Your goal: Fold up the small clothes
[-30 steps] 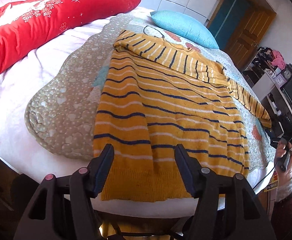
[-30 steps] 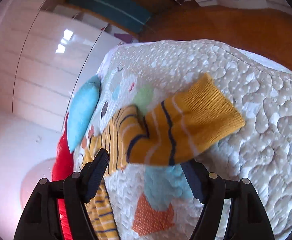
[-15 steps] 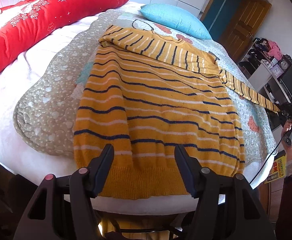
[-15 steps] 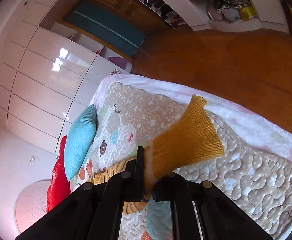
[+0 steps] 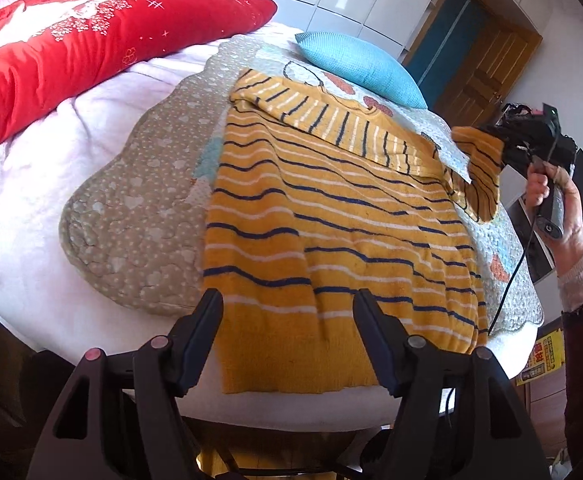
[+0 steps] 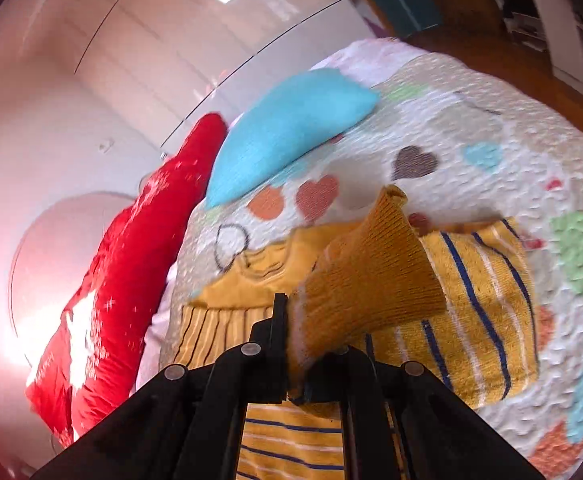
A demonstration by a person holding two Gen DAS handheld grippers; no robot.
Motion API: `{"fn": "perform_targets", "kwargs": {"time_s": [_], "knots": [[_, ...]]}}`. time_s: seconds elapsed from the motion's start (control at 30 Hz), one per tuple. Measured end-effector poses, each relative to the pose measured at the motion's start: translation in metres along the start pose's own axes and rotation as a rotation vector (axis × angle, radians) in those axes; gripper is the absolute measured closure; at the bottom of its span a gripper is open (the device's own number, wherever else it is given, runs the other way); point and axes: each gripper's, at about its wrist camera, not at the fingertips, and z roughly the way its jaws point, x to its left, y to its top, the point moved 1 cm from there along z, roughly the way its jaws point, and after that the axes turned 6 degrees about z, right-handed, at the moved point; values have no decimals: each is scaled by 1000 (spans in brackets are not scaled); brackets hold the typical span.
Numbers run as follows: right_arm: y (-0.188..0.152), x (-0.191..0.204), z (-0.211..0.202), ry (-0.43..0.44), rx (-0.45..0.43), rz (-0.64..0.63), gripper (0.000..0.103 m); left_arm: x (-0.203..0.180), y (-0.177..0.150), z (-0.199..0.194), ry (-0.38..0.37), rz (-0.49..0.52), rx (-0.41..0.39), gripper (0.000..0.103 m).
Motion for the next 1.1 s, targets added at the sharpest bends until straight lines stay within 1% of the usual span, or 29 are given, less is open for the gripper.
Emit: {"fn": "perform_targets", "kwargs": {"time_s": [0.13, 0.2, 0.27, 0.4, 0.57, 0.6, 0.63, 0.67, 0.7, 0.73, 0.77, 0.83, 0.93, 1.0, 1.1], "knots": [[-36, 63, 82, 21, 123, -71, 97, 26, -4, -6, 25, -23, -24, 36], [-53, 81, 116, 31, 170, -79, 97, 41, -6, -6, 30, -49, -24, 36], [-67, 98, 147, 16, 200, -100, 97, 55, -9, -4, 21, -87, -15, 36], [-93, 123, 195, -31, 250, -155, 97, 77, -16, 0, 13, -138, -6, 36], [-118, 148, 232, -78, 318, -241, 93, 93, -20, 1, 8, -174, -5, 36], [-124, 155, 236, -91, 323, -273, 91, 94, -21, 1, 8, -180, -4, 36], [-130, 162, 241, -102, 327, -304, 83, 96, -22, 1, 9, -185, -4, 36], [-137, 169, 245, -102, 334, -332, 72, 98, -22, 1, 10, -189, -4, 36], [-143, 176, 248, -84, 345, -351, 67, 99, -22, 0, 12, -192, -4, 36], [-148, 182, 250, -66, 355, -368, 59, 100, -22, 0, 14, -196, -3, 36], [-154, 189, 251, -50, 367, -383, 53, 101, -23, 1, 13, -199, -2, 36], [-163, 199, 253, 0, 406, -392, 53, 102, -24, 0, 9, -204, 2, 36], [-167, 207, 244, 55, 429, -381, 53, 101, -24, 0, 7, -203, 2, 36], [-164, 204, 227, 92, 443, -359, 53, 99, -23, -1, 8, -196, -1, 36], [-156, 189, 191, 104, 454, -361, 47, 97, -22, -3, 17, -187, -2, 36]]}}
